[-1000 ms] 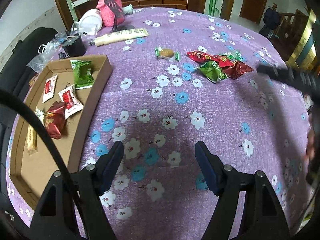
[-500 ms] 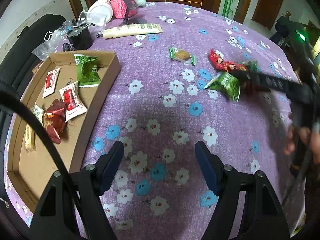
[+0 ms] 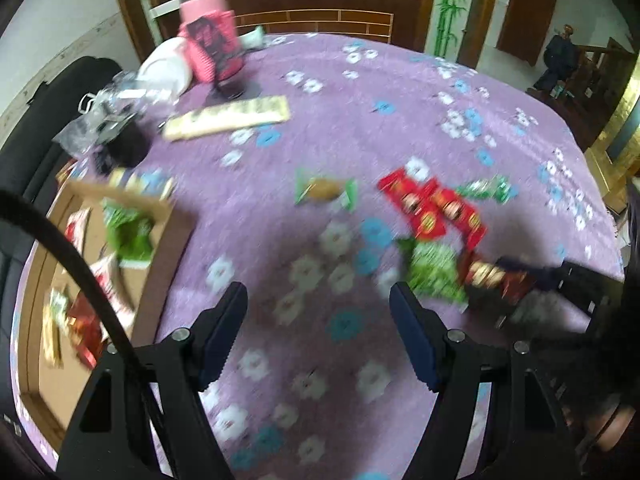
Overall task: Organize snacks
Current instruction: 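Move both grippers back to the snack pile and grasp another red candy bag with the right, then grasp the green pea snack bag with the left gripper while the right holds the red bag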
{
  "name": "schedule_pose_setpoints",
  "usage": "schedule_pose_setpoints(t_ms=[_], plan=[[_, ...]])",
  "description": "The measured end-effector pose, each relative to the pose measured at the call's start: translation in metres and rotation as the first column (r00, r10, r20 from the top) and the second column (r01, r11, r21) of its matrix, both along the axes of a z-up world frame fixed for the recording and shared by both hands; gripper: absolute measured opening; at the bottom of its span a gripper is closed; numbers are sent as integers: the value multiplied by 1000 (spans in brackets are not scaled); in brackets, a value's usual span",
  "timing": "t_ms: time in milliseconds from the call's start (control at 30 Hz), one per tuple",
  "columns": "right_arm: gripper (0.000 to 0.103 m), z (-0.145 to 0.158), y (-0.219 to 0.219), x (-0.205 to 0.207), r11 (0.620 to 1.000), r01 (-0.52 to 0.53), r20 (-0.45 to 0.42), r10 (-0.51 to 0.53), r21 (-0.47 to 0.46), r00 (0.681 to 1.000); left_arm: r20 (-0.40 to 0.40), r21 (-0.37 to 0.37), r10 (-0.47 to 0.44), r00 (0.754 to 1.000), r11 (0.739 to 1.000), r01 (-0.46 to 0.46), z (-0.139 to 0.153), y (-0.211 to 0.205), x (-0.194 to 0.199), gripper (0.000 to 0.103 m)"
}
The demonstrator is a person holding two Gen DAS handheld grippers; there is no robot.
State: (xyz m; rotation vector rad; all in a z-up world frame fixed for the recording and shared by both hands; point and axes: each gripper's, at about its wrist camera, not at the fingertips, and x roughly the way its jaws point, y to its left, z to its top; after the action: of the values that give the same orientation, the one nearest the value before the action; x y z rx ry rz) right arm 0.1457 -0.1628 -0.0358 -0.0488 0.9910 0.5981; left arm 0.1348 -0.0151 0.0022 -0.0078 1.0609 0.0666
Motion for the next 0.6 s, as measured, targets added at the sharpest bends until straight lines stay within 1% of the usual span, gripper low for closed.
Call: schedule_pose_setpoints(t_ms=[100, 200, 233, 333, 400, 433, 500, 533, 567, 600], plan=[[44, 1, 5, -7, 999, -6, 29, 7, -41, 1000, -12, -7, -28, 1000, 1000, 28, -2, -14, 15, 74], [41, 1, 0, -12, 999, 0, 35, 2, -46, 999, -27, 17, -49, 998, 999, 49, -7, -29, 24, 74], [39, 1, -6, -13, 999, 13, 30, -12, -39, 999, -33, 27, -50, 998, 998, 51, -9, -33, 27, 74], [39, -3, -23, -14, 999, 47, 1, -47, -7, 999, -47, 12, -48, 998, 999, 49, -14, -37, 34, 74], [38, -3, -30, -16, 998, 53, 1, -53, 13, 999, -41, 4, -36, 999, 999, 36, -14, -38, 37, 77], [38, -3, -32, -17, 998, 57, -3, -57, 23, 998, -51, 7, -32, 998, 999, 32, -14, -38, 38, 77], [37, -3, -34, -17, 998, 61, -6, -61, 32, 998, -61, -12, -37, 997, 999, 36, -14, -35, 37, 78], [37, -3, -34, -17, 997, 62, -7, -62, 37, 998, -50, -10, -30, 998, 1000, 30, -11, -33, 35, 78], [37, -3, -35, -17, 997, 65, -7, -64, 43, 998, -40, -19, -37, 999, 999, 36, -10, -31, 34, 78], [37, -3, -36, -17, 996, 68, -8, -68, 51, 998, -47, -34, -57, 997, 998, 56, -10, -31, 34, 78]])
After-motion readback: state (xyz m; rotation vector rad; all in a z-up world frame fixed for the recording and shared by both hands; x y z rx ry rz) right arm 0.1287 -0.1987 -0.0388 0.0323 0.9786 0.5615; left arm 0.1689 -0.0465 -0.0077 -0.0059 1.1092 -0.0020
